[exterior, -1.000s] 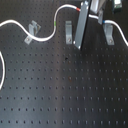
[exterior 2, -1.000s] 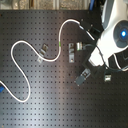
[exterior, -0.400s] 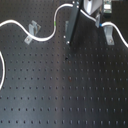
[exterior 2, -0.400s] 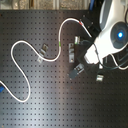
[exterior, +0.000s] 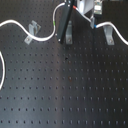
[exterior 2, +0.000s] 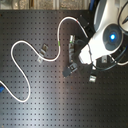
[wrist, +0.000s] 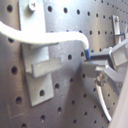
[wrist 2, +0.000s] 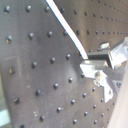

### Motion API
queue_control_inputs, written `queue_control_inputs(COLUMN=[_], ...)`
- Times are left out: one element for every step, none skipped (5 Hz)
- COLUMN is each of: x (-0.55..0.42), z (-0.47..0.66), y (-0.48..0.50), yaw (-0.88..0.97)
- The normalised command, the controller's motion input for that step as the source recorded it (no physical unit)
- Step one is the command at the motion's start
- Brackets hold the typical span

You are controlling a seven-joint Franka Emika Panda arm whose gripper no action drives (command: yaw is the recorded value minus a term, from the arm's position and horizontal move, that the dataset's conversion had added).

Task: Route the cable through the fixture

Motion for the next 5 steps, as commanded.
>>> queue_control_inputs(x=[0.070, 0.183, 0.131, -0.129, -0.135], z=[-0.17, -0.15, -0.12, -0.09, -0.03], y=[-0.136, -0.268, -0.313, -0.141, 0.113], yaw=[-0.11, -0.24, -0.45, -0.37, -0.02])
